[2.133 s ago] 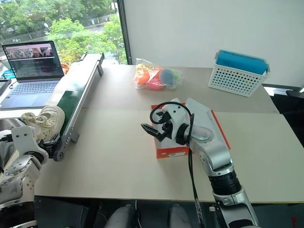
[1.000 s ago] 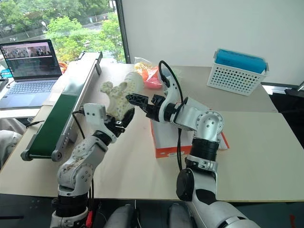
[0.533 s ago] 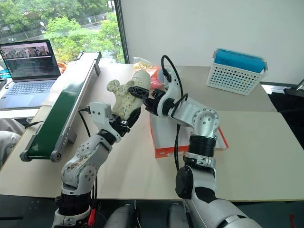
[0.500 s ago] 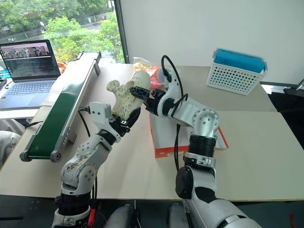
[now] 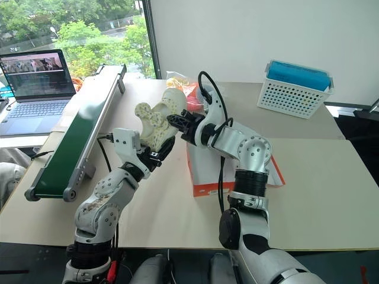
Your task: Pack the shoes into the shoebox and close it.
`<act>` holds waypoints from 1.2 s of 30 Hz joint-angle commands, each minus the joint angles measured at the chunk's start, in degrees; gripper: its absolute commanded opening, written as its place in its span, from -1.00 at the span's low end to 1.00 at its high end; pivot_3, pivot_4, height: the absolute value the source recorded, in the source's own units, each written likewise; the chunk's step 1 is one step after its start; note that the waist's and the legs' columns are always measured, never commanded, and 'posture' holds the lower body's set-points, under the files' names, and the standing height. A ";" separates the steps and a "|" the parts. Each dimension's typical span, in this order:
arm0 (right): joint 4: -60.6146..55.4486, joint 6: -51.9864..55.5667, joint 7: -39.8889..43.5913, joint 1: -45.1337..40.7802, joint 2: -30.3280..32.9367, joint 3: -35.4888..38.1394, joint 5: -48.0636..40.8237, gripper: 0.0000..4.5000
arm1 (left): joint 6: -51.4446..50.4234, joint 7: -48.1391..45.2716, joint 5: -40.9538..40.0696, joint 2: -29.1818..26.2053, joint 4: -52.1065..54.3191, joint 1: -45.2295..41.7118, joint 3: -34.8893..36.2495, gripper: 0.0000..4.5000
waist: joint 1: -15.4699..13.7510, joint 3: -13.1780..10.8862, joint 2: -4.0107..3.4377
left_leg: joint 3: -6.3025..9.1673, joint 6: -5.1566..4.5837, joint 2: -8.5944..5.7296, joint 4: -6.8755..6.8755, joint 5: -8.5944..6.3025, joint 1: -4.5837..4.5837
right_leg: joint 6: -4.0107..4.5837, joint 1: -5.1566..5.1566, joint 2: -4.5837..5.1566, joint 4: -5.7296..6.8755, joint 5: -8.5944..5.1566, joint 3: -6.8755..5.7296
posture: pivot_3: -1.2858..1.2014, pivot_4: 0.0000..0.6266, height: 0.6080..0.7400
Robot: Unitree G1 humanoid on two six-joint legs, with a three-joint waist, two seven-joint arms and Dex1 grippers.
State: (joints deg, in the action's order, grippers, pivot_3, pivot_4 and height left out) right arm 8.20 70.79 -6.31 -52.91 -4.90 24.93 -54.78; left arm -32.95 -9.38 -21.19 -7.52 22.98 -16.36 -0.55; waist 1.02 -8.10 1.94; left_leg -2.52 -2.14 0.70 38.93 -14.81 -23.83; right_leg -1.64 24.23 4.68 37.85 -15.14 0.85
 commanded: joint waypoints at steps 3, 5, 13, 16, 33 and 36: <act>-4.86 -4.62 0.34 0.48 -0.77 -0.66 -0.95 -0.76 | 2.09 -0.84 2.20 -1.27 2.68 -0.13 -1.37 0.98 | -0.04 -0.02 -0.02 | 0.00 0.00 0.01 0.00 0.00 0.00 | 0.00 0.00 -0.01 0.00 0.00 0.00 | 0.03 -0.52 1.00; -3.75 -8.13 -0.66 -0.33 0.58 0.24 0.87 -0.76 | 2.08 -2.07 2.33 -2.18 3.36 0.31 -2.16 0.98 | -0.03 -0.01 -0.02 | 0.00 0.00 0.01 0.00 0.00 0.00 | 0.00 -0.01 -0.01 -0.01 0.00 0.00 | 0.03 -0.52 1.00; 11.04 -3.88 9.27 -10.83 25.01 -7.68 11.44 -0.76 | -0.82 -6.95 0.89 -7.07 7.56 4.23 -3.44 0.98 | -0.55 -0.23 -0.33 | 0.00 -0.07 -0.09 0.02 0.03 -0.07 | -0.01 0.00 0.08 -0.24 0.01 -0.04 | 0.03 -0.52 1.00; 14.96 -0.94 16.49 -12.34 30.90 -14.16 14.62 -0.76 | -0.94 -10.98 1.07 -10.34 8.45 5.82 -6.15 0.98 | 0.04 -0.23 -0.34 | -0.04 -0.09 -0.04 -0.08 0.01 -0.09 | -0.01 -0.02 0.02 -0.31 0.01 -0.02 | 0.03 -0.52 1.00; 38.66 -15.04 42.94 -15.74 35.53 -43.36 41.16 -0.76 | 1.68 -18.90 3.72 -18.19 11.35 9.77 -9.39 0.98 | 0.13 -0.39 -0.60 | -0.22 -0.11 0.12 -0.04 0.01 -0.02 | -0.03 -0.03 -0.12 -0.69 0.10 0.25 | 0.03 -0.52 1.00; 42.24 -17.35 45.13 -16.67 34.38 -43.77 44.05 -0.76 | 1.63 -18.16 3.95 -17.79 11.86 10.35 -9.00 0.98 | -0.02 -0.38 -0.60 | -0.22 -0.09 0.14 -0.05 0.01 0.04 | 0.02 -0.06 -0.12 -0.68 0.14 0.25 | 0.03 -0.52 1.00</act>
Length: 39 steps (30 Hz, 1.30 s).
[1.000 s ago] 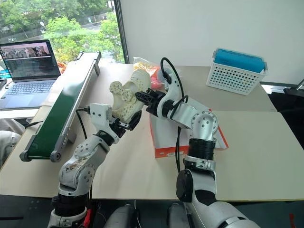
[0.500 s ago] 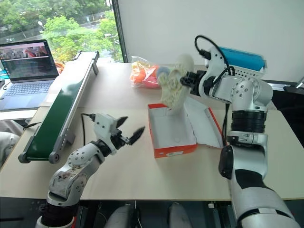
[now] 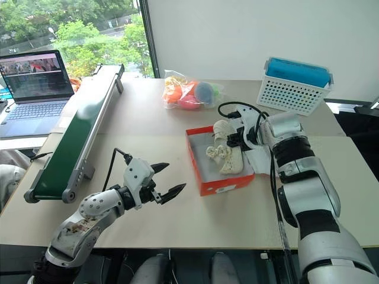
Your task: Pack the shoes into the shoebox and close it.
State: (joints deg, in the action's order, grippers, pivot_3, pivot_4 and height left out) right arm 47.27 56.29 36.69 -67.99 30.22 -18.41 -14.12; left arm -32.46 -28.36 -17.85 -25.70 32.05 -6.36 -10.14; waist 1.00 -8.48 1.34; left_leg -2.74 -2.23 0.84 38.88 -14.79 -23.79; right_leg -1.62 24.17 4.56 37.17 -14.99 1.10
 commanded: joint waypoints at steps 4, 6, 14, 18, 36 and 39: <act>5.85 -3.73 3.57 -2.50 -2.30 0.54 5.51 -0.76 | 0.99 1.11 0.65 0.11 3.38 0.69 1.02 0.98 | 0.07 0.00 0.00 | 0.00 0.01 0.00 -0.01 0.00 0.00 | 0.01 0.02 0.01 0.02 0.01 0.03 | 0.03 -0.52 1.00; 6.51 -3.79 4.06 -2.71 -2.83 1.35 6.04 -0.35 | 0.94 1.20 0.65 0.02 3.45 0.67 1.18 1.00 | 0.05 0.01 -0.01 | 0.00 0.02 0.00 0.00 0.00 0.02 | 0.02 0.01 0.04 0.02 0.02 0.02 | 0.03 -0.52 1.00; 3.54 0.52 5.58 -2.40 -3.79 4.15 6.27 0.78 | 0.80 1.36 0.73 0.16 3.42 0.22 1.05 1.00 | -0.13 0.01 -0.01 | 0.00 0.02 -0.01 -0.03 0.00 0.00 | 0.03 0.04 0.12 0.03 0.03 -0.04 | 0.03 -0.52 1.00; -0.86 2.74 4.98 -2.02 -3.71 6.01 5.92 0.78 | 0.55 1.20 0.54 0.43 3.12 -0.41 1.00 1.00 | -0.18 0.00 -0.01 | 0.00 0.02 -0.02 -0.03 0.00 -0.03 | 0.03 0.06 0.20 0.02 0.03 -0.08 | 0.03 -0.52 1.00; -14.24 -5.18 0.97 2.64 -0.77 6.76 10.54 0.78 | -0.03 0.10 0.04 0.37 2.77 -1.42 1.71 1.00 | -0.19 0.00 -0.01 | 0.00 0.02 -0.04 -0.02 0.00 -0.04 | 0.02 0.07 0.16 0.03 0.03 -0.11 | 0.03 -0.52 1.00; -14.89 -7.18 0.40 1.38 -2.26 10.57 8.47 0.78 | 0.20 0.56 0.32 0.32 2.95 -0.96 2.31 1.00 | -0.19 0.00 -0.01 | -0.01 0.02 -0.07 -0.01 0.01 -0.05 | 0.02 0.09 0.15 0.04 0.04 -0.10 | 0.03 -0.52 1.00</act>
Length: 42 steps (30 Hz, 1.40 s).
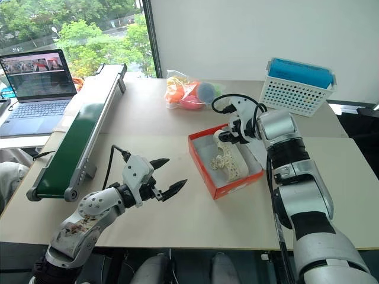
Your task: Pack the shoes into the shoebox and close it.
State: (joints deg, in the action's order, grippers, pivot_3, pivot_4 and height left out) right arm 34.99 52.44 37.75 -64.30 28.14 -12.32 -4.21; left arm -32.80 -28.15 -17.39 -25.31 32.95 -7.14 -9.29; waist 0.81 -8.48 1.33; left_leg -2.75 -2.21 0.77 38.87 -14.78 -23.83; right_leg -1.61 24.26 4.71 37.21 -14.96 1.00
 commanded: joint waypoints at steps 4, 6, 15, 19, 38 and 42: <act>-10.82 -0.43 2.99 -2.96 -3.26 11.08 -9.60 0.78 | 0.88 3.50 0.02 1.27 1.70 0.31 5.49 1.00 | 0.25 0.00 0.00 | 0.00 0.00 0.06 -0.01 0.00 0.00 | 0.00 -0.01 -0.08 0.00 0.00 0.01 | 0.03 -0.52 1.00; -17.46 3.19 4.47 -2.27 -4.99 15.72 -15.74 0.78 | 1.16 6.75 0.61 2.56 0.94 0.19 9.05 1.00 | 0.35 -0.01 -0.01 | 0.00 0.00 0.08 -0.02 0.00 0.00 | 0.00 0.03 -0.11 0.03 0.00 0.06 | 0.03 -0.52 1.00; -43.05 4.61 1.34 13.00 -8.60 21.32 -26.99 0.78 | -0.10 21.79 0.86 5.23 -5.09 -1.20 32.28 1.00 | -0.78 0.02 0.03 | 0.29 -0.01 0.02 0.08 -0.01 -0.03 | -0.03 -0.10 0.01 0.39 0.02 -0.19 | 0.03 -0.52 1.00; -49.43 -6.00 2.63 25.75 -7.90 9.58 -20.69 0.78 | 0.49 20.65 1.37 2.83 -9.27 1.08 35.31 1.00 | -0.51 0.03 0.04 | 0.26 0.00 0.00 0.07 0.00 0.00 | -0.03 -0.08 -0.02 0.42 0.02 -0.18 | 0.03 -0.52 1.00; -47.70 -25.85 11.96 34.06 -4.76 -1.15 -13.51 0.90 | -0.14 17.93 0.81 -1.16 -16.05 3.27 36.00 1.00 | -0.05 0.04 0.08 | 0.29 0.10 0.03 0.07 0.04 0.13 | -0.02 -0.06 -0.06 0.32 0.01 -0.14 | 0.03 -0.52 1.00; -48.03 -25.85 13.50 34.27 -3.94 -2.27 -13.23 0.90 | -2.58 18.26 0.75 -2.13 -15.70 3.15 36.25 1.00 | -0.06 0.04 0.08 | 0.29 0.10 0.03 0.06 0.04 0.13 | -0.02 -0.06 0.00 0.32 0.01 -0.15 | 0.03 -0.52 1.00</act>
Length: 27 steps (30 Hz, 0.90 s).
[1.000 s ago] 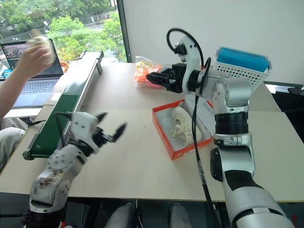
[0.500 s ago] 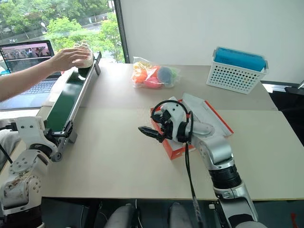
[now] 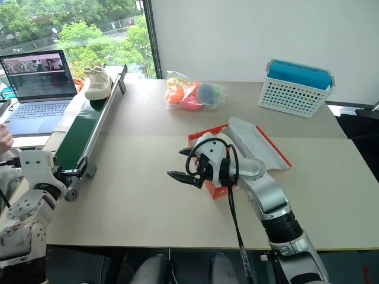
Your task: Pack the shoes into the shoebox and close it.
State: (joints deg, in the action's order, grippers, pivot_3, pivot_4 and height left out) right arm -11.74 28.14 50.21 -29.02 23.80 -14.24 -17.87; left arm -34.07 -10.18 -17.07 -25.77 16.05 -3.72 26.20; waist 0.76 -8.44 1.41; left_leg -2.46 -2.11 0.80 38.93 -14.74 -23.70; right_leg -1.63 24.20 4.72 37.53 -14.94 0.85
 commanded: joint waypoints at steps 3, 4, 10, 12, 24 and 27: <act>-1.02 -1.45 1.00 -0.81 0.48 -0.66 0.95 0.90 | -3.36 0.36 -0.58 -2.29 2.04 -1.28 1.33 1.00 | 0.00 0.00 0.00 | 0.00 0.01 0.00 0.00 0.00 0.00 | 0.00 0.03 0.21 0.00 0.00 0.00 | 0.03 -0.52 1.00; -0.90 -1.51 0.99 -0.74 0.38 -0.69 1.12 0.90 | -3.41 0.39 -0.62 -2.30 2.10 -1.42 1.36 1.00 | 0.00 0.00 0.00 | 0.00 0.01 0.00 0.00 0.00 0.01 | 0.00 0.02 0.25 0.00 0.00 -0.01 | 0.03 -0.52 1.00; -0.76 -0.95 0.46 -0.47 -0.36 -0.79 1.56 0.90 | -3.55 0.42 -0.03 -2.53 1.84 -0.82 1.19 1.00 | 0.00 0.00 0.00 | 0.00 0.01 -0.03 -0.02 0.00 0.00 | 0.00 0.03 0.34 0.00 0.00 -0.05 | 0.03 -0.52 1.00; -0.81 -0.66 0.48 -0.42 -0.36 -0.73 1.61 0.90 | -3.92 0.46 0.13 -2.89 1.94 -0.87 1.27 1.00 | 0.00 0.00 0.00 | 0.00 0.01 -0.03 -0.01 0.00 0.00 | 0.00 0.03 0.34 0.00 0.00 -0.05 | 0.03 -0.52 1.00; 0.00 -0.34 -0.92 -0.36 -1.45 -1.18 2.92 0.90 | -8.96 1.34 -0.62 -7.82 2.66 -6.23 3.78 1.00 | -0.01 0.00 0.02 | 0.00 0.02 -0.06 -0.01 0.01 0.00 | 0.00 0.03 0.34 0.02 0.00 -0.07 | 0.03 -0.52 1.00; -0.21 0.01 -1.38 -0.25 -1.69 -1.08 3.04 0.90 | -9.31 1.23 -0.42 -10.57 1.60 -8.29 5.52 1.00 | 0.02 0.00 0.02 | 0.00 0.03 -0.06 -0.01 0.01 0.00 | 0.00 0.04 0.33 0.02 0.00 -0.07 | 0.03 -0.52 1.00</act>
State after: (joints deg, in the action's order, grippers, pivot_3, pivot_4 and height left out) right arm -10.66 28.16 49.40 -28.94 22.36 -15.50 -14.64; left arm -43.03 -9.38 -17.96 -33.70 16.19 -9.90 28.56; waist 0.78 -8.44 1.44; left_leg -2.45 -2.08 0.74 38.92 -14.73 -23.69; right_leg -1.63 24.24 5.05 37.55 -14.94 0.78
